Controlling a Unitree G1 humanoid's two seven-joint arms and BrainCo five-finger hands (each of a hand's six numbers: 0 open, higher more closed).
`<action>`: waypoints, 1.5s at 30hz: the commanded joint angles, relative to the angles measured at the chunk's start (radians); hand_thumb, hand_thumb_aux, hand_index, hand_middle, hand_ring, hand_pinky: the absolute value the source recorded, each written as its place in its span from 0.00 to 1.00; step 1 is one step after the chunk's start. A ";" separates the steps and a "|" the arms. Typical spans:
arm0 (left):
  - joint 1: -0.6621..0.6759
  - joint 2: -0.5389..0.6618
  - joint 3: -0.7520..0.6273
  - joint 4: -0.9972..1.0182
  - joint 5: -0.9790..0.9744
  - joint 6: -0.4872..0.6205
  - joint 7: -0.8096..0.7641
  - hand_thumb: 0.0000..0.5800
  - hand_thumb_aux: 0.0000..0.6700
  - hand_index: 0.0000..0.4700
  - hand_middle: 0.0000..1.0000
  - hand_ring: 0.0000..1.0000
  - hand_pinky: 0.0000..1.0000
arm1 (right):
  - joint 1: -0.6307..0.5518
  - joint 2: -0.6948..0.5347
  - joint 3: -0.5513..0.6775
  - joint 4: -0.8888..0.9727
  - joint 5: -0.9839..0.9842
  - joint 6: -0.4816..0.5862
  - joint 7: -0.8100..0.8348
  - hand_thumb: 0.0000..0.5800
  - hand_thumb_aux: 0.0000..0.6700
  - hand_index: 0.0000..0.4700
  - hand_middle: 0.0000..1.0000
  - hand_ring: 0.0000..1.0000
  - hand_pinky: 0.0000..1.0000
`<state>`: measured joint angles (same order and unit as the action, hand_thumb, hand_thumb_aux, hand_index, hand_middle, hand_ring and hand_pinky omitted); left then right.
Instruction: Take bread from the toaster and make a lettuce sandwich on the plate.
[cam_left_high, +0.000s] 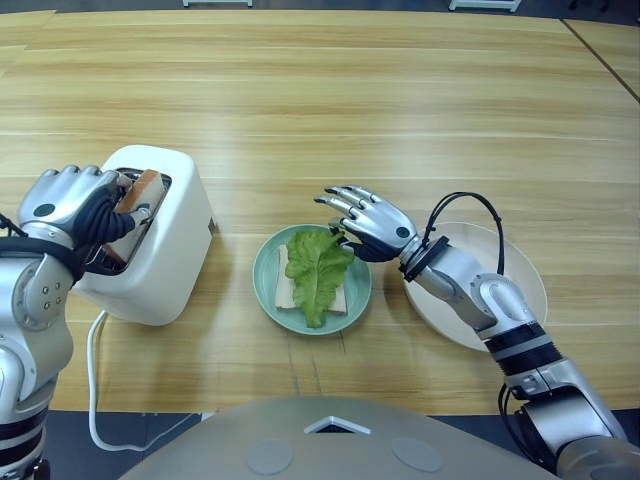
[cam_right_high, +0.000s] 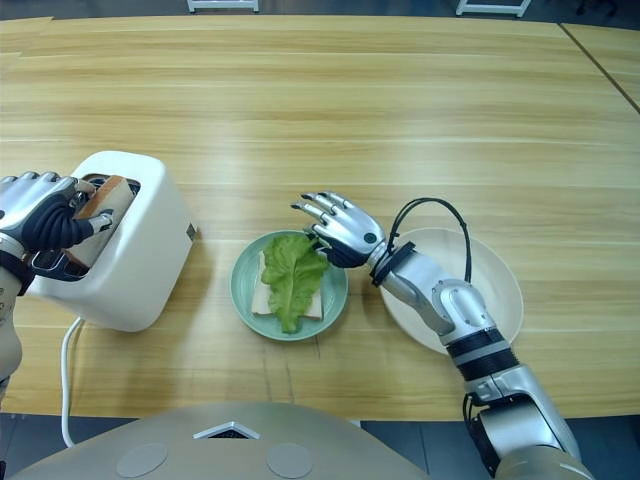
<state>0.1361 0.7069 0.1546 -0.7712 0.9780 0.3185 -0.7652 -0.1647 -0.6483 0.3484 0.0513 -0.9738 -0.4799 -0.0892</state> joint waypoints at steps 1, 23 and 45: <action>-0.024 -0.014 -0.009 -0.006 0.016 0.002 -0.018 1.00 1.00 1.00 1.00 1.00 1.00 | -0.036 0.005 0.038 0.026 -0.032 -0.021 -0.009 1.00 1.00 1.00 0.00 0.00 0.00; -0.570 0.125 0.045 0.066 -0.321 -0.012 -0.133 1.00 1.00 1.00 1.00 1.00 1.00 | -0.006 -0.132 -0.143 -0.093 -0.083 0.136 -0.207 0.00 0.00 0.00 0.00 0.00 0.00; -0.905 -0.239 -0.669 0.942 -0.763 -0.377 -0.432 1.00 1.00 1.00 1.00 1.00 1.00 | 0.555 -0.080 -0.249 -0.619 0.071 -0.248 -0.123 0.00 0.00 0.00 0.00 0.00 0.00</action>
<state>-0.7635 0.5049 -0.4781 0.0942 0.2198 -0.0264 -1.1789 0.3662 -0.7460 0.0407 -0.5981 -0.9054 -0.7297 -0.2878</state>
